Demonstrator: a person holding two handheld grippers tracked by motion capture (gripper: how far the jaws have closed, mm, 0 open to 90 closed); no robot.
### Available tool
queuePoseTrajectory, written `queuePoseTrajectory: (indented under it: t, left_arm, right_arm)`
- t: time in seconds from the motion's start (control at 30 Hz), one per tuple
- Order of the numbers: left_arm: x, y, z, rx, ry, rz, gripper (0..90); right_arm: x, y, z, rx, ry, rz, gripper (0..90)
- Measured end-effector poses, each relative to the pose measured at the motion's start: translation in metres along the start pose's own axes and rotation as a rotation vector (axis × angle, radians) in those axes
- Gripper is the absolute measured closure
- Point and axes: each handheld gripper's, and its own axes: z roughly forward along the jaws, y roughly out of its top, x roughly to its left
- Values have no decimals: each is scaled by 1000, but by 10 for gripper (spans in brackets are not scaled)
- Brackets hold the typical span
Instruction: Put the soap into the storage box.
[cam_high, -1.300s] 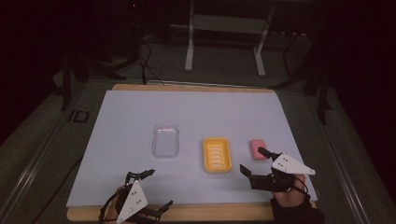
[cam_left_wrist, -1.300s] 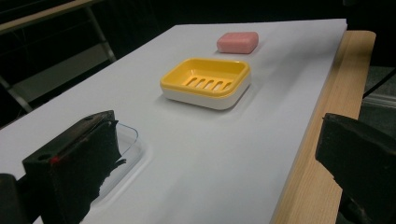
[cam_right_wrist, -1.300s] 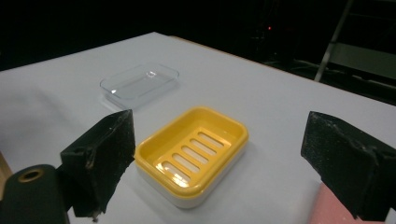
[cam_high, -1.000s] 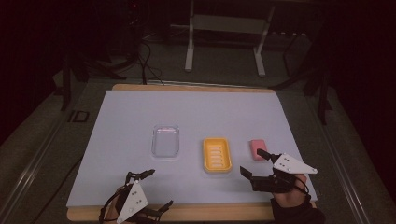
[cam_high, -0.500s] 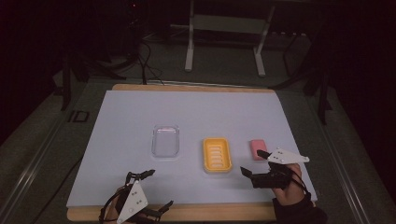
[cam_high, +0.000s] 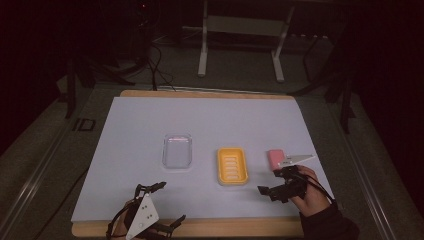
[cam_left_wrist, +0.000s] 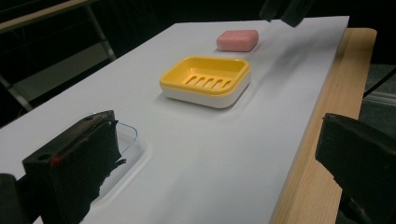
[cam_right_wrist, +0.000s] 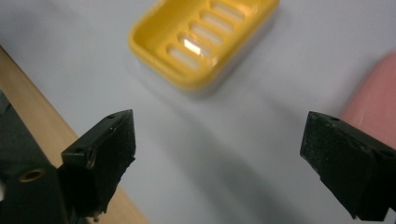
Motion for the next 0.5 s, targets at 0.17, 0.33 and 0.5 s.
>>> queuePoseTrajectory:
  t: [0.17, 0.33, 0.5]
  left_arm:
    - [0, 0, 1, 2, -3, 0, 4]
    - [0, 0, 1, 2, -3, 1, 4]
    - [0, 0, 1, 3, -3, 1, 4]
  right_arm:
    - [-6, 2, 4, 148, -23, 100, 93]
    - [-8, 5, 3, 245, -41, 151, 93]
    - [-10, 6, 5, 378, -73, 193, 93]
